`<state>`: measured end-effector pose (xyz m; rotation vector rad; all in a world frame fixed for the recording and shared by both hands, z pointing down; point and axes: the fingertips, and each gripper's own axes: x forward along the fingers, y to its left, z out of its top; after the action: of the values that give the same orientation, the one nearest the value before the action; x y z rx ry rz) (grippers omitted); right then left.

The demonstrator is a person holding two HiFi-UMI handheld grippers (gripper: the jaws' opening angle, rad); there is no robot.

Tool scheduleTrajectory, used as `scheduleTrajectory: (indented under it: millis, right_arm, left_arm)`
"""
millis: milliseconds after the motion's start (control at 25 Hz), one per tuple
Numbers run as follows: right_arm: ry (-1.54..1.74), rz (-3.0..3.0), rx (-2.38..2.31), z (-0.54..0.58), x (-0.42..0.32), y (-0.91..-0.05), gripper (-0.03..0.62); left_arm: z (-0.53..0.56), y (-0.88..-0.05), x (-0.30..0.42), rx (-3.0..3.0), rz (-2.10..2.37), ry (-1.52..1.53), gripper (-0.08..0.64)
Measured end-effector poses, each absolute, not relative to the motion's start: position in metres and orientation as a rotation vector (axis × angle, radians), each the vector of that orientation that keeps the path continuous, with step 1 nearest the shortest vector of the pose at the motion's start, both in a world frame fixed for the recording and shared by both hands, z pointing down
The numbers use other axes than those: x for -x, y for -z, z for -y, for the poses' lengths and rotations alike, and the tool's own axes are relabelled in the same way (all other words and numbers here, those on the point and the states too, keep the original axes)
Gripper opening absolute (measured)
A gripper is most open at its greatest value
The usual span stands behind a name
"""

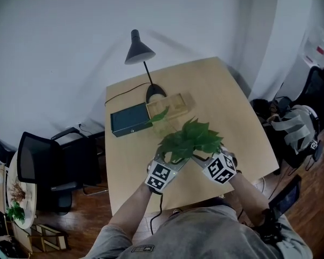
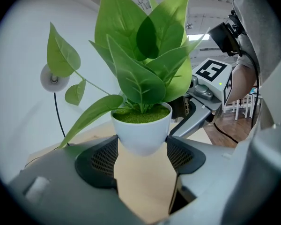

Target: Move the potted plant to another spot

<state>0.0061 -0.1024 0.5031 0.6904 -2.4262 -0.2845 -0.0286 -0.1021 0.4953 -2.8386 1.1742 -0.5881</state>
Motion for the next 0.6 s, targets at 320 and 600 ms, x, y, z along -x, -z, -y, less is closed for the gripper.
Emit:
scheduleTrajectory:
  millis: [320, 600]
  right_arm:
    - [0.306, 2.423, -0.635, 0.160, -0.082, -0.505, 0.288]
    - [0.278, 2.443, -0.576, 0.192, -0.141, -0.516, 0.287]
  left_arm:
    - [0.158, -0.499, -0.048, 2.836, -1.255, 0.581, 0.321]
    - [0.190, -0.509, -0.107, 2.852, -1.311, 0.609, 0.321]
